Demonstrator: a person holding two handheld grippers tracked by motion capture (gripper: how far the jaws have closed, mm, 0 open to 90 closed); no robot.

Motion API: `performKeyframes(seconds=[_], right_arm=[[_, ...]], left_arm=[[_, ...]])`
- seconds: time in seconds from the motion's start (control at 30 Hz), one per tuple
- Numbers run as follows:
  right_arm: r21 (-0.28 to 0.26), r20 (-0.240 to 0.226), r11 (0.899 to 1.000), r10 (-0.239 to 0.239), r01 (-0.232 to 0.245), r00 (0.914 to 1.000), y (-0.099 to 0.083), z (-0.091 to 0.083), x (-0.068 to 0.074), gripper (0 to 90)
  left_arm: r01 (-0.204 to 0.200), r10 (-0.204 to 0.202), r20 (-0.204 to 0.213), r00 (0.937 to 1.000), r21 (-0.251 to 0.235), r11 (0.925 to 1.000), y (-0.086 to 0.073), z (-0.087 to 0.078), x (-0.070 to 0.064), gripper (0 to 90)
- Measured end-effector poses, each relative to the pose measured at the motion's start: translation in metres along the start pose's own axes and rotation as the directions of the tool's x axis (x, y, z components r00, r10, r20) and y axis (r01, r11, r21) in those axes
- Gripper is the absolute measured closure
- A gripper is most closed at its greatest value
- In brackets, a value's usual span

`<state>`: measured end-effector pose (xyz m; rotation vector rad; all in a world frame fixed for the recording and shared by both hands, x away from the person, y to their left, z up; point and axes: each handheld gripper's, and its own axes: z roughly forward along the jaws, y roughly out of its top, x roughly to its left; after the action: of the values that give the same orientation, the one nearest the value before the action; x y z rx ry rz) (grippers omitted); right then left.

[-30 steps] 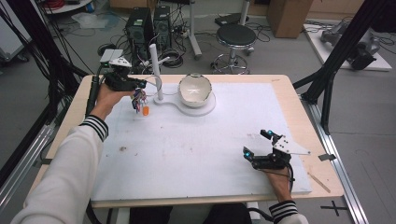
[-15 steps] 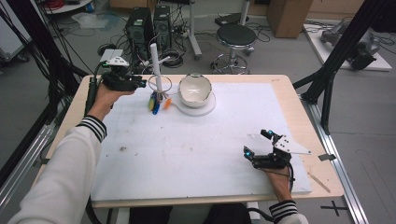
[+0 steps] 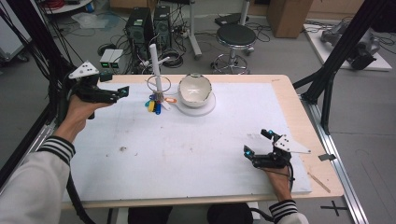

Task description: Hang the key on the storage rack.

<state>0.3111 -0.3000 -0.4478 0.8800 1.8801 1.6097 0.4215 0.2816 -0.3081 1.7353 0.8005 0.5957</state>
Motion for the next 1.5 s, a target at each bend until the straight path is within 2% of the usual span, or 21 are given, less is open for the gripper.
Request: performKeyframes(seconds=[0.03,0.07,0.17,0.2,0.23,0.27,0.3,0.4,0.43,0.47,0.57,0.6,0.73,0.93,1.17,1.23,1.27,1.33,1.37,1.4,1.5], right_arm=[[0.001,0.003,1.000,0.003,-0.003,1.0000,0.000,0.000,0.000,0.8],[0.001,0.004,1.000,0.004,-0.004,1.0000,0.000,0.000,0.000,0.8],[-0.003,0.011,1.000,0.002,-0.002,0.9999,0.000,0.000,0.001,0.8],[-0.005,0.015,1.000,-0.001,0.002,0.9999,0.000,0.000,0.001,0.8],[-0.005,0.015,1.000,-0.001,0.002,0.9999,0.000,0.000,0.001,0.8],[-0.005,0.013,1.000,0.000,0.000,0.9999,0.000,0.000,0.001,0.8],[-0.009,0.015,1.000,-0.007,0.007,0.9999,0.000,0.000,0.000,0.8],[-0.011,0.014,1.000,0.000,0.000,0.9999,0.000,-0.001,0.000,0.8],[-0.013,0.017,1.000,-0.001,0.001,0.9999,-0.001,0.000,0.000,0.8],[-0.012,0.016,1.000,0.000,0.000,0.9999,-0.001,-0.001,0.000,0.8],[-0.012,0.013,1.000,0.000,0.000,0.9999,-0.001,-0.001,0.000,0.8],[-0.012,0.012,1.000,0.001,-0.001,0.9999,-0.001,-0.001,0.000,0.8],[-0.015,0.007,1.000,0.006,-0.006,1.0000,-0.001,-0.001,0.000,0.8],[-0.014,0.011,1.000,0.005,-0.005,0.9999,-0.001,-0.001,0.000,0.8],[-0.014,0.011,1.000,0.003,-0.003,0.9999,-0.001,-0.001,0.000,0.8],[-0.013,0.012,1.000,0.001,-0.001,0.9999,-0.001,-0.001,0.000,0.8],[-0.012,0.012,1.000,0.000,0.000,0.9999,-0.001,-0.001,0.000,0.9],[-0.015,0.010,1.000,-0.014,0.014,0.9999,-0.001,0.000,0.000,0.8],[-0.008,0.007,1.000,-0.004,0.004,1.0000,-0.001,-0.001,0.001,0.8],[-0.008,0.007,1.000,-0.005,0.005,1.0000,-0.001,-0.001,0.001,0.8],[-0.010,0.012,1.000,-0.015,0.015,0.9998,-0.001,0.000,0.001,0.8]], left_arm=[[0.010,-0.010,0.013,0.9999,-0.010,0.9999,-0.004,-0.003,-0.002,1.7],[-0.003,0.004,0.034,0.9994,-0.027,0.9996,-0.013,-0.009,-0.008,1.7],[0.005,-0.004,0.033,0.9995,-0.046,0.9989,-0.023,-0.014,-0.015,1.7],[0.006,-0.004,0.041,0.9991,-0.063,0.9980,-0.034,-0.017,-0.022,1.7],[0.006,-0.004,0.041,0.9991,-0.063,0.9980,-0.034,-0.017,-0.022,1.7],[0.007,-0.004,0.042,0.9991,-0.071,0.9975,-0.044,-0.020,-0.029,1.7],[0.007,-0.004,0.042,0.9991,-0.071,0.9975,-0.044,-0.020,-0.029,1.7],[0.014,-0.009,0.047,0.9988,-0.098,0.9951,-0.065,-0.025,-0.043,1.7],[0.014,-0.009,0.047,0.9988,-0.098,0.9951,-0.065,-0.025,-0.043,1.7],[0.031,-0.025,0.055,0.9982,-0.104,0.9941,-0.074,-0.027,-0.047,1.7],[0.026,-0.020,0.052,0.9984,-0.106,0.9941,-0.081,-0.030,-0.052,1.7],[0.025,-0.019,0.054,0.9984,-0.114,0.9931,-0.090,-0.034,-0.057,1.7],[0.029,-0.025,0.031,0.9992,-0.130,0.9910,-0.106,-0.041,-0.062,1.7],[0.045,-0.041,0.027,0.9988,-0.156,0.9867,-0.125,-0.051,-0.068,1.7],[0.034,-0.030,0.021,0.9993,-0.181,0.9829,-0.154,-0.061,-0.078,1.7],[0.037,-0.034,0.020,0.9992,-0.182,0.9826,-0.157,-0.062,-0.079,1.7],[0.045,-0.042,0.020,0.9989,-0.197,0.9793,-0.163,-0.062,-0.079,1.7],[0.047,-0.044,0.022,0.9988,-0.199,0.9789,-0.166,-0.063,-0.079,1.7],[0.048,-0.045,0.015,0.9988,-0.221,0.9742,-0.168,-0.065,-0.079,1.7],[0.039,-0.035,0.019,0.9992,-0.265,0.9634,-0.171,-0.068,-0.080,1.7],[0.029,-0.026,0.012,0.9996,-0.284,0.9585,-0.172,-0.070,-0.081,1.9]])
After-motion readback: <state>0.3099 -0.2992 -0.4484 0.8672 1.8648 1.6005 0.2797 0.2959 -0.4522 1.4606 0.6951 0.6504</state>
